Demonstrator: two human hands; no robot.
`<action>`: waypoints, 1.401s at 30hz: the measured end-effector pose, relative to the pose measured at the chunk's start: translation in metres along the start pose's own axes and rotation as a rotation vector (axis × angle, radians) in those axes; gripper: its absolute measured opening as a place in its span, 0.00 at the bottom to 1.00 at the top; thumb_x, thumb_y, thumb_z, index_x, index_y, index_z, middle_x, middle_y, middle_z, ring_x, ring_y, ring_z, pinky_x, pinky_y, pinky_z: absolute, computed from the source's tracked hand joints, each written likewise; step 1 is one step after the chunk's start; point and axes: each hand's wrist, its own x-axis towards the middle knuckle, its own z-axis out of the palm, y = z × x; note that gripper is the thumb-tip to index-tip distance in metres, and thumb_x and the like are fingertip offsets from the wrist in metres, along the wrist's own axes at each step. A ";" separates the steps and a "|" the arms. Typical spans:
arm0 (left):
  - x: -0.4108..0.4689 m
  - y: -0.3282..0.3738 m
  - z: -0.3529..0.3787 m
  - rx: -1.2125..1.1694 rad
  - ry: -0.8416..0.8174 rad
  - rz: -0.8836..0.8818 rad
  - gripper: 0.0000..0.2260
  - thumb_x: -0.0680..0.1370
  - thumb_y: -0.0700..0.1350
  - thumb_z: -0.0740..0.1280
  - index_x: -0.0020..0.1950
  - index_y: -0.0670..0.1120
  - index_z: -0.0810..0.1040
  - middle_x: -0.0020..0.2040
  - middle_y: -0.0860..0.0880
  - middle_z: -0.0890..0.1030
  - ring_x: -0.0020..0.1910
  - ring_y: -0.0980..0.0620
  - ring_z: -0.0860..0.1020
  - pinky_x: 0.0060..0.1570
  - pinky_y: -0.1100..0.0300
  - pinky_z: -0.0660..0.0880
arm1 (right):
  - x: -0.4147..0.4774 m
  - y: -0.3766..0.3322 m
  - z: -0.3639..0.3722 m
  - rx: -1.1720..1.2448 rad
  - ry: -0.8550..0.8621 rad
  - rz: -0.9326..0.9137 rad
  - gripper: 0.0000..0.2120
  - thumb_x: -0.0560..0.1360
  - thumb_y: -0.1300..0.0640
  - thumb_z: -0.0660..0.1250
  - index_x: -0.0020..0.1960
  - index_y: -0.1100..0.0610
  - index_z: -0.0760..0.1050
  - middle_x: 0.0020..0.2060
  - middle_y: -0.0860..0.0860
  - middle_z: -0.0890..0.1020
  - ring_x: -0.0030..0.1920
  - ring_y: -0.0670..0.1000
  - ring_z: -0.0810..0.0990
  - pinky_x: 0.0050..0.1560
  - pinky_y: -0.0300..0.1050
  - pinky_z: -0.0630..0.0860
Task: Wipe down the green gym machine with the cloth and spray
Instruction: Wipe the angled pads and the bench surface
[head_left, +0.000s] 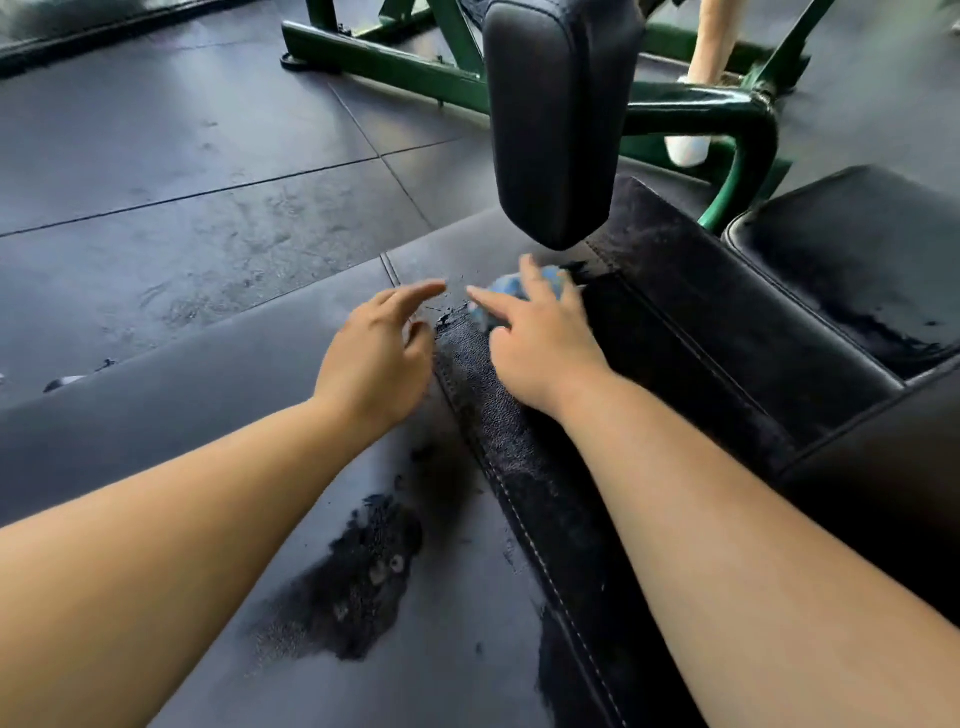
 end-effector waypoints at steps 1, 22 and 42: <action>0.009 0.007 0.003 -0.066 -0.018 0.022 0.19 0.80 0.43 0.59 0.70 0.57 0.71 0.69 0.52 0.72 0.68 0.52 0.69 0.64 0.61 0.63 | -0.002 0.000 -0.004 0.134 -0.023 -0.045 0.26 0.79 0.59 0.55 0.74 0.40 0.64 0.79 0.53 0.48 0.78 0.59 0.47 0.77 0.48 0.44; 0.032 -0.027 0.020 0.040 -0.223 0.386 0.19 0.75 0.58 0.63 0.65 0.55 0.77 0.68 0.55 0.73 0.70 0.55 0.67 0.67 0.67 0.58 | 0.021 0.046 -0.014 -0.245 0.218 0.394 0.26 0.81 0.56 0.49 0.78 0.51 0.53 0.79 0.49 0.52 0.79 0.54 0.46 0.77 0.57 0.42; 0.063 -0.033 0.039 0.043 -0.147 0.455 0.16 0.78 0.51 0.60 0.64 0.51 0.79 0.67 0.50 0.76 0.68 0.50 0.70 0.69 0.60 0.62 | 0.027 0.042 -0.006 -0.294 0.233 0.380 0.27 0.81 0.56 0.49 0.79 0.52 0.52 0.79 0.49 0.52 0.78 0.53 0.47 0.77 0.57 0.44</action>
